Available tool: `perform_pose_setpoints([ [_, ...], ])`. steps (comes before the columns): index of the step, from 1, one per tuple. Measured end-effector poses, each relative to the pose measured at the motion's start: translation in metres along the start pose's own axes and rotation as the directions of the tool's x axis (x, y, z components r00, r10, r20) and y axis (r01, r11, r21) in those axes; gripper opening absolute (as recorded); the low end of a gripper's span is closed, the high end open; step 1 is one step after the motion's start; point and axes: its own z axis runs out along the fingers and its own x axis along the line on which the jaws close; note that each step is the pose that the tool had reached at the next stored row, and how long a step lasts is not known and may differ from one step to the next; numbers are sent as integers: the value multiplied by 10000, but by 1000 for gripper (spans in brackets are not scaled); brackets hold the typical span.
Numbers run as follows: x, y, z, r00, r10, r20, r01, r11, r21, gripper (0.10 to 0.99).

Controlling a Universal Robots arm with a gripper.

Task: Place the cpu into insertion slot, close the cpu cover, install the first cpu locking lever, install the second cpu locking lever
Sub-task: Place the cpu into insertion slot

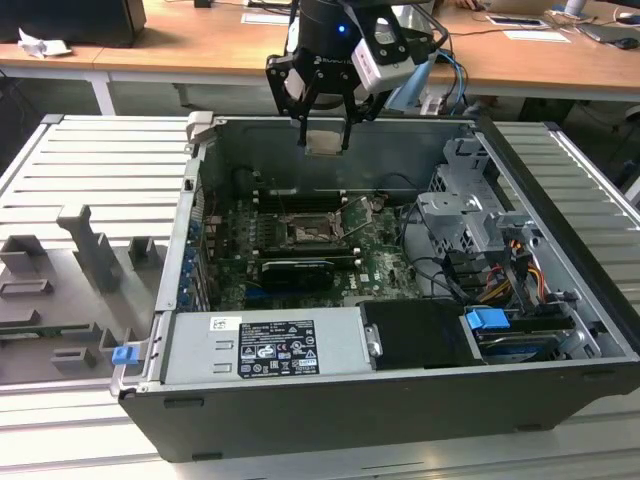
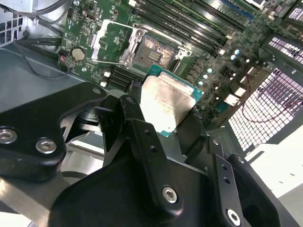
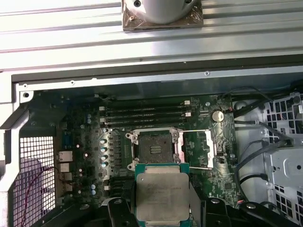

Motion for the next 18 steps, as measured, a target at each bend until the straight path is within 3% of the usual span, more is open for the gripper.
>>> perform_pose_setpoints([
  [18,0,0,0,9998,187,17,-187,9998,-3,541],
])
